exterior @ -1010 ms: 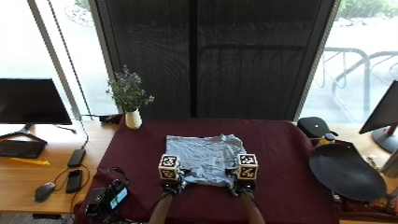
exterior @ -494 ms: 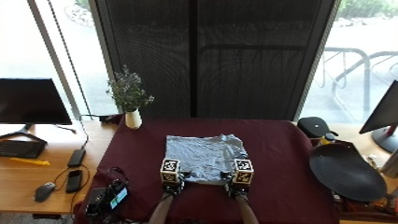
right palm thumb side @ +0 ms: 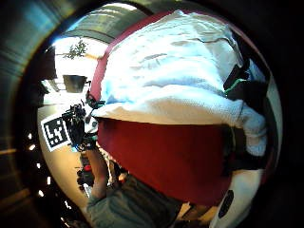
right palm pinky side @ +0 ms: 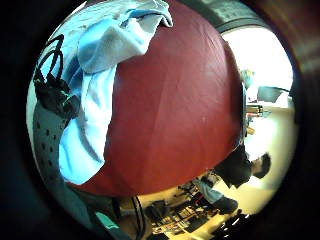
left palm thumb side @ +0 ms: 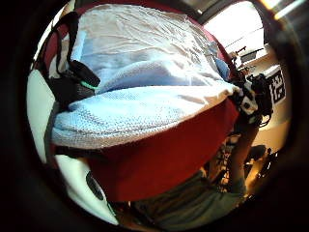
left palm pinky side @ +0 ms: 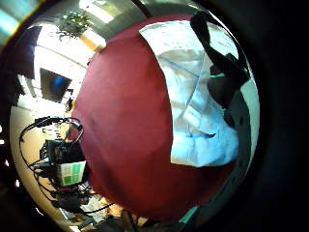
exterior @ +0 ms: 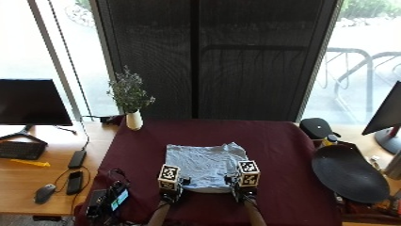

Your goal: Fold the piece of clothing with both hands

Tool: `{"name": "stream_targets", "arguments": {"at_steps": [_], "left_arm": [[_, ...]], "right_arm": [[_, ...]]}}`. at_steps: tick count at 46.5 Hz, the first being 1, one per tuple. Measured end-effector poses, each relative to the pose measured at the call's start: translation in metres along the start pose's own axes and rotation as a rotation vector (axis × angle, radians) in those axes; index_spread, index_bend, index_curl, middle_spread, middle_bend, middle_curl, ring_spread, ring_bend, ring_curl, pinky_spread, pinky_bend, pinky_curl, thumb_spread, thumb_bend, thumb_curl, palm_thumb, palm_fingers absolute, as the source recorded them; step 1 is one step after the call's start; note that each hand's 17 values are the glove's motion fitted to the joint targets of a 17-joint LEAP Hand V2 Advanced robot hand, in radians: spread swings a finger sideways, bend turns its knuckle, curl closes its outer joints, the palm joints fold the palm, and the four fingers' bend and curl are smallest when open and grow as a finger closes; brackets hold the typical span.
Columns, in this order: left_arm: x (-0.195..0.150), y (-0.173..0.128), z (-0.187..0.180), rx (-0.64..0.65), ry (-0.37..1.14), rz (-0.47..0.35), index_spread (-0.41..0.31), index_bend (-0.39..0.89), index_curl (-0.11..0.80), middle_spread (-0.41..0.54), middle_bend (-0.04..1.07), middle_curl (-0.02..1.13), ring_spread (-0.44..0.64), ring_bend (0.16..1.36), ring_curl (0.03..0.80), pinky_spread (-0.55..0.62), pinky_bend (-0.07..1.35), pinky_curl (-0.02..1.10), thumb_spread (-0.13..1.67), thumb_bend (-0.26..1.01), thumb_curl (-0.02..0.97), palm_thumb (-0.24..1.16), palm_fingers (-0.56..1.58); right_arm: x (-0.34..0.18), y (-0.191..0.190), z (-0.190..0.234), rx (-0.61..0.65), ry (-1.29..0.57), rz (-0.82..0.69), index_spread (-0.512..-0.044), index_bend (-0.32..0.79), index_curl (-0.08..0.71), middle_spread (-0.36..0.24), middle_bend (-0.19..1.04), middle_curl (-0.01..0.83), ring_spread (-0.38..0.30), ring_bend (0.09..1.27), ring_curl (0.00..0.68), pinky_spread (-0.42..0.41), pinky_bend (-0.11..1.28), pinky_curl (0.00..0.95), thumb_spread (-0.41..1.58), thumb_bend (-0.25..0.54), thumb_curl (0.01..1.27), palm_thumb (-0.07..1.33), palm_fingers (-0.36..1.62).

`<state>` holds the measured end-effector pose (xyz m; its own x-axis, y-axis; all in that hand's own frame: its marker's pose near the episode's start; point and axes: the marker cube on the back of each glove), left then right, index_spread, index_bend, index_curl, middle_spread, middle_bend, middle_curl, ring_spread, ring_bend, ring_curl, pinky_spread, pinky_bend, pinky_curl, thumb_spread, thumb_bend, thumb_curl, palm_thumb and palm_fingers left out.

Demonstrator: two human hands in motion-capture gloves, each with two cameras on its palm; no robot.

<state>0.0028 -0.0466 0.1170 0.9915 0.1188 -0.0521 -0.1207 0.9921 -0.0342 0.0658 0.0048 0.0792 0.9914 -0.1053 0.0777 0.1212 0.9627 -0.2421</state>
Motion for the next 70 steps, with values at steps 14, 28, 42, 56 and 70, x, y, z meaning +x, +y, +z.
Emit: {"name": "stream_targets", "arguments": {"at_steps": [14, 28, 42, 56, 70], "left_arm": [[0.007, -0.001, -0.085, -0.22, -0.096, 0.076, -0.314, 0.23, 0.456, -0.336, 0.4, 0.5, -0.35, 0.54, 0.39, -0.09, 0.14, 0.31, 1.15, -0.02, 0.348, 0.68, 1.18], [-0.018, -0.115, -0.122, -0.205, -0.18, -0.138, -0.319, 0.23, 0.483, -0.353, 0.5, 0.52, -0.37, 0.58, 0.408, -0.07, 0.11, 0.26, 1.2, -0.01, 0.336, 0.69, 1.18], [-0.005, -0.177, -0.056, -0.23, -0.227, -0.057, -0.317, 0.22, 0.502, -0.355, 0.54, 0.53, -0.37, 0.66, 0.438, -0.05, 0.11, 0.22, 1.24, -0.01, 0.322, 0.69, 1.17], [-0.032, -0.163, -0.081, 0.147, -0.204, -0.136, -0.24, 0.08, 0.463, -0.293, 0.45, 0.53, -0.29, 0.62, 0.452, 0.01, 0.23, 0.25, 1.23, -0.03, 0.315, 0.67, 0.84], [-0.031, -0.129, -0.023, 0.098, -0.197, -0.162, -0.198, 0.14, 0.389, -0.251, 0.35, 0.48, -0.2, 0.52, 0.394, 0.06, 0.25, 0.3, 1.21, -0.02, 0.317, 0.64, 0.81]], "right_arm": [[-0.002, -0.01, -0.089, 0.063, 0.031, -0.011, -0.28, 0.1, 0.337, -0.181, 0.23, 0.415, -0.255, 0.55, 0.401, -0.248, 0.5, 0.369, 1.03, 0.036, 0.47, 1.07, 1.2], [-0.016, -0.133, -0.152, 0.196, 0.071, 0.112, -0.29, 0.05, 0.261, -0.208, 0.35, 0.468, -0.234, 0.66, 0.445, -0.258, 0.53, 0.378, 1.11, -0.011, 0.43, 1.06, 1.19], [-0.013, -0.216, -0.11, 0.241, 0.203, 0.149, -0.285, 0.11, 0.258, -0.206, 0.41, 0.49, -0.226, 0.69, 0.457, -0.246, 0.5, 0.372, 1.06, -0.017, 0.4, 1.05, 1.21], [0.018, -0.17, -0.136, 0.561, 0.151, 0.246, -0.298, 0.13, 0.268, -0.187, 0.24, 0.449, -0.211, 0.57, 0.433, -0.153, 0.55, 0.393, 1.05, -0.032, 0.39, 0.99, 0.92], [0.062, -0.076, -0.043, 0.003, -0.263, 0.581, -0.283, 0.06, 0.217, -0.095, 0.08, 0.316, -0.1, 0.61, 0.428, -0.157, 0.85, 0.441, 1.21, -0.074, 0.33, 0.66, 0.73]]}}
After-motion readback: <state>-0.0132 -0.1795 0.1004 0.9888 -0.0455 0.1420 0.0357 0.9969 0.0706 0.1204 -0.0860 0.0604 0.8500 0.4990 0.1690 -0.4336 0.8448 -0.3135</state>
